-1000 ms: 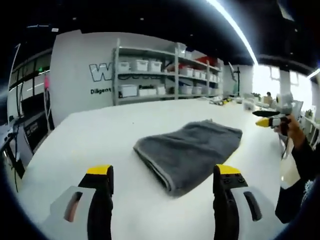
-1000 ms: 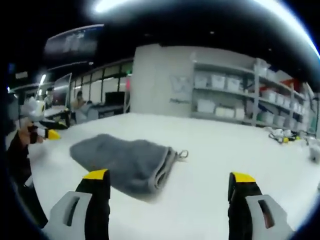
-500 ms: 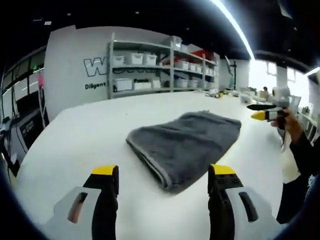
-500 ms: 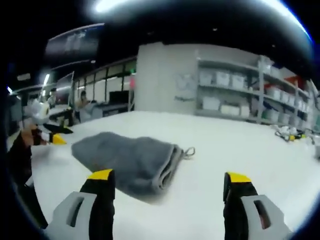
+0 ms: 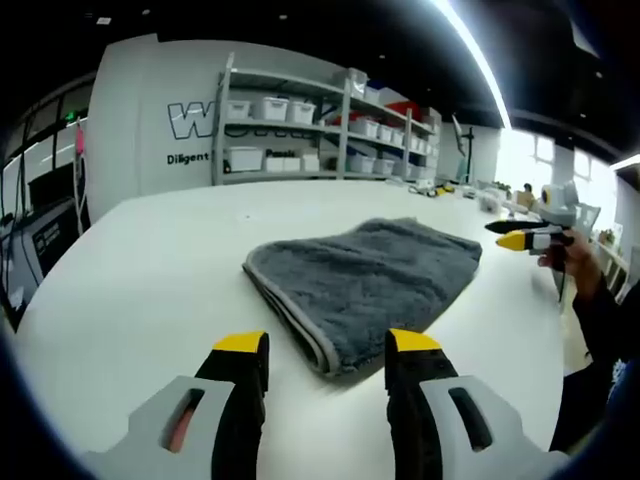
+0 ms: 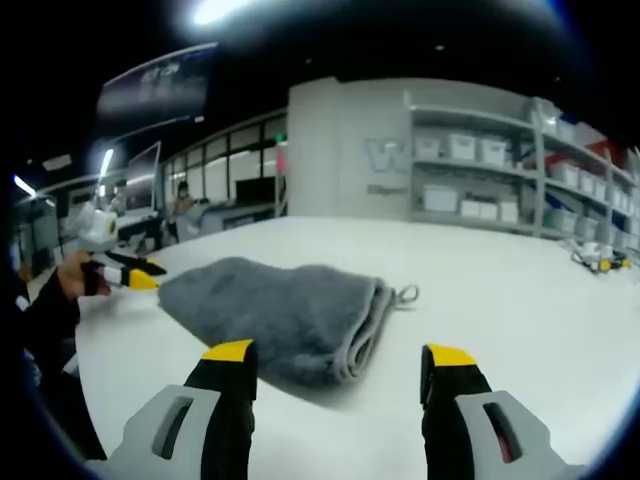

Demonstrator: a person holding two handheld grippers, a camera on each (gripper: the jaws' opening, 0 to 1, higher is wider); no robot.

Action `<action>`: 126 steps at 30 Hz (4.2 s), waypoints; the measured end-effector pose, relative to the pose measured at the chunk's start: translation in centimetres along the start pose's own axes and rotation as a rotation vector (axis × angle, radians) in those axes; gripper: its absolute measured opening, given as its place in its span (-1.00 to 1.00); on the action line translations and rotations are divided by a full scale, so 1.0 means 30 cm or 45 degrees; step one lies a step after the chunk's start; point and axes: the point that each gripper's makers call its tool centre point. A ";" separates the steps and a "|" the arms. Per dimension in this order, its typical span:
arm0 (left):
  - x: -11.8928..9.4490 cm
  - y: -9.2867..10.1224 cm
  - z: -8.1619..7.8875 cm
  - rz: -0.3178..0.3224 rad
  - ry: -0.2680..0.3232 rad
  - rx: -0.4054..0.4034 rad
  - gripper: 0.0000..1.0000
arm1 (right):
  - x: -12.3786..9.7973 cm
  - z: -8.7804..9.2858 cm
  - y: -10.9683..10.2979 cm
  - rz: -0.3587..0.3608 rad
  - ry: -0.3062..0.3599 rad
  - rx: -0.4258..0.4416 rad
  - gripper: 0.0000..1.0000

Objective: Open the folded towel by lifting each exposed corner and separating the folded layers until the towel lies flat within the target outline without major curled edges

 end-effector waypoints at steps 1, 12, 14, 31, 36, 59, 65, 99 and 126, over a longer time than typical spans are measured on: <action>0.005 -0.004 0.000 -0.005 0.003 -0.024 -0.11 | 0.002 -0.005 -0.002 0.002 0.008 -0.013 0.23; 0.020 0.000 0.004 0.019 -0.005 -0.048 -0.24 | 0.036 0.000 -0.002 0.003 -0.019 -0.023 -0.05; 0.024 0.000 0.005 0.018 -0.008 -0.046 -0.25 | 0.041 0.004 0.001 0.012 -0.030 -0.028 -0.13; 0.040 0.001 0.019 0.036 -0.037 -0.058 -0.35 | 0.115 0.010 0.033 0.090 -0.115 -0.067 -0.47; 0.047 0.003 0.024 0.046 -0.048 -0.062 -0.39 | 0.135 0.023 0.045 0.086 -0.138 -0.054 -0.49; 0.053 0.009 0.028 0.037 -0.056 -0.008 -0.73 | 0.189 0.061 0.050 0.091 -0.246 -0.111 -0.77; 0.052 0.012 0.024 0.012 -0.049 0.039 -0.81 | 0.195 0.068 0.040 0.061 -0.277 -0.111 -0.85; 0.053 0.065 0.062 -0.006 -0.142 0.240 -0.93 | 0.267 0.061 0.064 0.109 -0.667 -0.398 -1.00; 0.042 0.130 0.039 0.015 0.033 0.255 -0.96 | 0.367 0.015 0.112 -0.045 -0.792 -0.558 -1.00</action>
Point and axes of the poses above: the point that each gripper's makers call its tool centre point, and the gripper's own axes: x roughly forward along the fingers, y roughly to its right, z roughly out of its underside, and after that the axes turned 15 degrees about -y, right-handed
